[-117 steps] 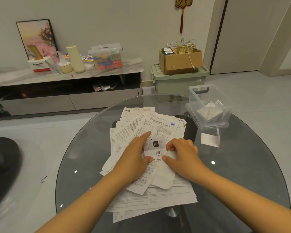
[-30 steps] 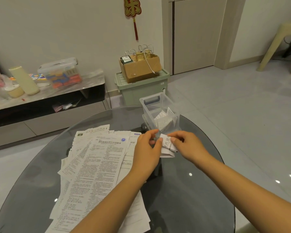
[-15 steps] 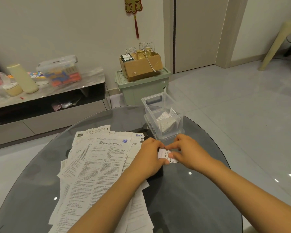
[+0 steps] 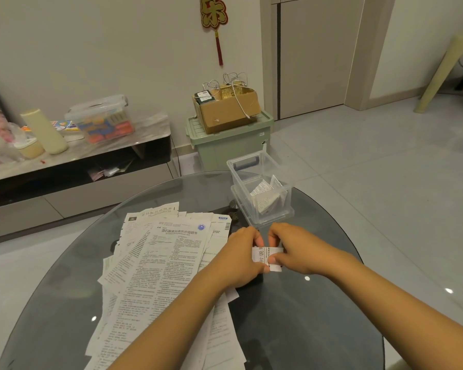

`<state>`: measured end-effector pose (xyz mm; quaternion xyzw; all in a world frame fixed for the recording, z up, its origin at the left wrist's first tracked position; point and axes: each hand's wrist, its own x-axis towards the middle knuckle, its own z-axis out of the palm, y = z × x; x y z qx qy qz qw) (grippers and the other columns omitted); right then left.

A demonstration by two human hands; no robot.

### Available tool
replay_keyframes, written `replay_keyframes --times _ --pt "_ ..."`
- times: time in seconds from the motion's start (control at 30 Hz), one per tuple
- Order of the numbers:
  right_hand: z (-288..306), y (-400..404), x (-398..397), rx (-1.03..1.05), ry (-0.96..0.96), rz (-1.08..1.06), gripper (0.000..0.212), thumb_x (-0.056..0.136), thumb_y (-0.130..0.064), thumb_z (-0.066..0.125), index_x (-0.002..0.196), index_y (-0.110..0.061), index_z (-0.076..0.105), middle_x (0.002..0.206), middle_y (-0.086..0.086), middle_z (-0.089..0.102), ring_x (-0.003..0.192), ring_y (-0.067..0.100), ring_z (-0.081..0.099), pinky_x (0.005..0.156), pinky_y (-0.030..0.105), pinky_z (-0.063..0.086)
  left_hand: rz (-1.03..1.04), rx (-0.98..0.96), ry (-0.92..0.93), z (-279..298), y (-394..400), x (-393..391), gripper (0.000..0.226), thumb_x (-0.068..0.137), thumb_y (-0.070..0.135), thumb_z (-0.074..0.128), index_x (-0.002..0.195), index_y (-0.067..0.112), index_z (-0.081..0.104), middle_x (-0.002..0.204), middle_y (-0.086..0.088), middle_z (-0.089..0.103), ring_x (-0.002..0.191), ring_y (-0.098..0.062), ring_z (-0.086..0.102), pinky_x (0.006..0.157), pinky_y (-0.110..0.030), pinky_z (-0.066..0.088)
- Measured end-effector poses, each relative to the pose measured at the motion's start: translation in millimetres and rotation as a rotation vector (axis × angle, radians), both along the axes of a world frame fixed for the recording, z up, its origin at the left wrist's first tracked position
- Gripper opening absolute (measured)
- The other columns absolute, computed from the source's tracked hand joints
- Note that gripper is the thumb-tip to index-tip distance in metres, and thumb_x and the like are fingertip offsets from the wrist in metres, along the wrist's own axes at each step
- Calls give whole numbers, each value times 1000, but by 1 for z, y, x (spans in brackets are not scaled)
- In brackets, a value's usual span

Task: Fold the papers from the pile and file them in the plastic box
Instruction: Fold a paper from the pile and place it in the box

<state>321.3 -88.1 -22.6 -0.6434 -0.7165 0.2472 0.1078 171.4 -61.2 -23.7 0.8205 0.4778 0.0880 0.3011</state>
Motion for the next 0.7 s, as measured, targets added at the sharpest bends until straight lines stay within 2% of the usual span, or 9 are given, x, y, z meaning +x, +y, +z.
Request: replay_keyframes --times 0.03,0.1,0.2,0.33,0.4,0.47,0.6,0.7 --pt "1 -1 1 1 25 -6 28 84 -22 65 81 -27 39 90 -7 48 81 12 47 59 18 34 -5 6 -1 0 0 0 39 74 21 77 88 29 41 103 6 46 92 -10 46 71 -19 38" --pt "2 -3 1 -1 54 -9 24 85 -23 65 95 -25 44 90 -8 49 84 13 50 63 20 38 -15 16 0 1 -1 0 42 72 22 78 83 33 39 105 6 46 95 -12 45 76 -21 40" --pt "4 -7 1 6 55 -12 35 85 -24 64 116 -21 49 93 -7 49 85 11 48 71 22 38 3 -12 -67 1 -2 -2 40 74 22 77 81 34 40 103 6 50 90 -10 50 71 -17 40" --pt "12 -9 4 137 52 -31 23 84 -25 66 106 -21 62 88 -7 53 76 8 49 63 18 39 106 -40 -277 6 -4 -4 22 78 23 74 88 30 56 90 11 61 79 -2 56 69 -10 43" --pt "14 -10 6 191 41 -42 13 83 -25 68 95 -20 67 85 -7 55 76 9 52 69 23 46 130 6 -281 8 -5 -3 15 82 17 70 87 28 62 84 12 64 72 -2 56 64 -8 41" --pt "15 -11 6 211 49 -50 13 80 -28 71 90 -19 69 81 -9 55 74 7 53 71 26 48 150 50 -270 8 -6 -2 13 82 14 70 85 26 66 81 11 66 68 -2 56 63 -8 40" --pt "14 -12 6 151 27 -60 19 81 -36 70 95 -23 73 87 -4 62 78 11 57 74 31 51 210 52 -267 4 -9 -2 10 80 16 72 84 23 67 80 9 67 74 -5 59 63 -7 41" --pt "11 -12 6 137 39 -76 16 85 -33 66 97 -26 73 85 -1 69 71 13 60 72 34 54 231 40 -248 2 -11 -2 11 82 16 71 89 23 67 85 7 67 77 -5 60 63 -7 40"
